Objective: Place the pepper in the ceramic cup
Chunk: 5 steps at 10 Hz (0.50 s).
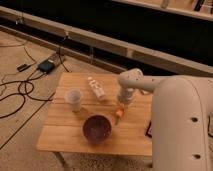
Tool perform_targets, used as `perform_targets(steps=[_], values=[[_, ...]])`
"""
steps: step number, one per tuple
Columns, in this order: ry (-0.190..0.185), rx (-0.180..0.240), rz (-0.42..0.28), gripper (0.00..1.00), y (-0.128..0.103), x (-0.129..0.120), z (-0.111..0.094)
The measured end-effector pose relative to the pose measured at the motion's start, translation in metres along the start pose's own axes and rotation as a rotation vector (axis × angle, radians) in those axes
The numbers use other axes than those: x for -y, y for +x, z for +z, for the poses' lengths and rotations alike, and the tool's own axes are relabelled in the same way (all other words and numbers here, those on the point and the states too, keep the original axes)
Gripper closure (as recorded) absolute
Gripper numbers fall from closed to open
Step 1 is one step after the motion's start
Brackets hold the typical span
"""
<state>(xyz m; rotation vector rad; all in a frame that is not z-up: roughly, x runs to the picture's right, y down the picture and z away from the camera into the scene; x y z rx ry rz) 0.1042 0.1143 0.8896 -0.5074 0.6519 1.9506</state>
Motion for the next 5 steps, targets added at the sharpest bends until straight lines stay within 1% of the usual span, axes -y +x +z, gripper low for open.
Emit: perform_targets(steps=[1, 2, 3, 5], values=[[-0.002, 0.027, -0.03, 1.0, 0.001, -0.009, -0.011], [-0.008, 0.076, -0.087, 1.0, 0.005, -0.03, -0.032], [-0.012, 0.11, -0.127, 1.0, 0.009, -0.045, -0.048], [-0.019, 0.195, -0.241, 1.0, 0.024, -0.083, -0.087]])
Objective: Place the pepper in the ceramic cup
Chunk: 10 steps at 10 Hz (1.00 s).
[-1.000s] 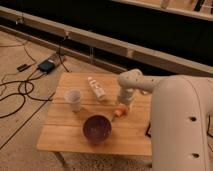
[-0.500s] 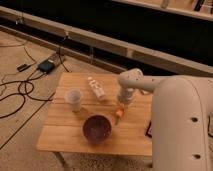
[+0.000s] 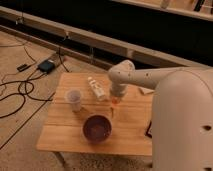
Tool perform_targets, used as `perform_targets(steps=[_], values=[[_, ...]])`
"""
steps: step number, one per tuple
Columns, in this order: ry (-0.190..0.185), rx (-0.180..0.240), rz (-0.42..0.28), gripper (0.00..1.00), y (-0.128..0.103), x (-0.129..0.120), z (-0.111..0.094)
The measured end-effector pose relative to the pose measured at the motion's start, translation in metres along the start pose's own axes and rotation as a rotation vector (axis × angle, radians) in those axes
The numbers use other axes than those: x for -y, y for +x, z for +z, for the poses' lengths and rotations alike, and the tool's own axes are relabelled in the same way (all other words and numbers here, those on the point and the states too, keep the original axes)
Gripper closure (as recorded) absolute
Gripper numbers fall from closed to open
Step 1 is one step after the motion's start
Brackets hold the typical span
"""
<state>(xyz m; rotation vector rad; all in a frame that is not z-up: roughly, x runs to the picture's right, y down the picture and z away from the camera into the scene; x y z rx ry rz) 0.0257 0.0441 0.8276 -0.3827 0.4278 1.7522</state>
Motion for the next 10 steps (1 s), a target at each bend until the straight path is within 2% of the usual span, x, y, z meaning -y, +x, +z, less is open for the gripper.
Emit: perform_targets(steps=[5, 7, 10], values=[[-0.003, 0.149, -0.245, 1.0, 0.01, -0.094, -0.067], [-0.008, 0.207, -0.325, 1.0, 0.01, -0.125, -0.078], [-0.023, 0.277, -0.423, 1.0, 0.006, -0.162, -0.079]])
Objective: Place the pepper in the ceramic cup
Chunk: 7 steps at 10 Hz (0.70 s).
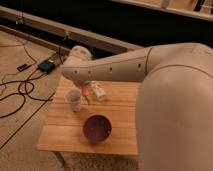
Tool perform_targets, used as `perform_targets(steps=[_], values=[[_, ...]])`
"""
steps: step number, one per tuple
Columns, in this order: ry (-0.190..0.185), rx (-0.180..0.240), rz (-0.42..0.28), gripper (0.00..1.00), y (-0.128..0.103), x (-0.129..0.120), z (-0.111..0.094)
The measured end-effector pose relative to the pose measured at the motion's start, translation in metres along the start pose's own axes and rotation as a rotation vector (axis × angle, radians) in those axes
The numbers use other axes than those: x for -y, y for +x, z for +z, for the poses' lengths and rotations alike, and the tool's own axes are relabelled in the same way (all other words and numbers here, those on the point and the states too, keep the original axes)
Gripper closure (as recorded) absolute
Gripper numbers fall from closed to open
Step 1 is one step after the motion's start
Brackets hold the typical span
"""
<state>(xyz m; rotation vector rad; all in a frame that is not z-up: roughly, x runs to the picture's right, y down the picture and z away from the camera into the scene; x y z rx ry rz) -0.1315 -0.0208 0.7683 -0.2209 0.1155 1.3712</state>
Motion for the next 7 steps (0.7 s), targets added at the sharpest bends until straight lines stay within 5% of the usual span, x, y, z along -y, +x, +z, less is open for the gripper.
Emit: perform_targets(steps=[7], values=[[-0.062, 0.131, -0.12, 1.0, -0.03, -0.042, 0.021]])
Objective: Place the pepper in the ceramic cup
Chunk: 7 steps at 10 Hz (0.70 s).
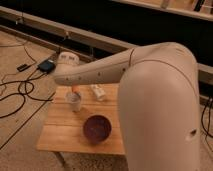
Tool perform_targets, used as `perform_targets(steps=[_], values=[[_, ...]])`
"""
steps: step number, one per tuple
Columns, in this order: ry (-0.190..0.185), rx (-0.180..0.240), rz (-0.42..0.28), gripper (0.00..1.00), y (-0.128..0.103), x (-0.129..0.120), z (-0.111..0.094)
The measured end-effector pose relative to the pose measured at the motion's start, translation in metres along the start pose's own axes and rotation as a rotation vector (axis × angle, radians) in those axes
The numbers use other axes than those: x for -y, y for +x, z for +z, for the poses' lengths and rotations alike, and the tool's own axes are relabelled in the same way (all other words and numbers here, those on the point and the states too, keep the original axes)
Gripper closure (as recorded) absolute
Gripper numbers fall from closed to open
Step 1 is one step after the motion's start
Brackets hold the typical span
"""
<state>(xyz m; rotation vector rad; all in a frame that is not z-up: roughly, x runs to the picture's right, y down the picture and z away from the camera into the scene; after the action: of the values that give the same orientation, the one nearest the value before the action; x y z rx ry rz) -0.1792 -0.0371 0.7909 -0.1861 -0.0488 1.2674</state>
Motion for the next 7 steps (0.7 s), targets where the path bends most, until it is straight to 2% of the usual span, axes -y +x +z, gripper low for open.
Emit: perform_targets(steps=[3, 5, 7], values=[[-0.025, 0.036, -0.033, 1.0, -0.011, -0.013, 0.006], [-0.045, 0.046, -0.037, 1.0, -0.012, -0.021, 0.011], [-0.046, 0.047, -0.039, 1.0, -0.005, -0.021, 0.017]])
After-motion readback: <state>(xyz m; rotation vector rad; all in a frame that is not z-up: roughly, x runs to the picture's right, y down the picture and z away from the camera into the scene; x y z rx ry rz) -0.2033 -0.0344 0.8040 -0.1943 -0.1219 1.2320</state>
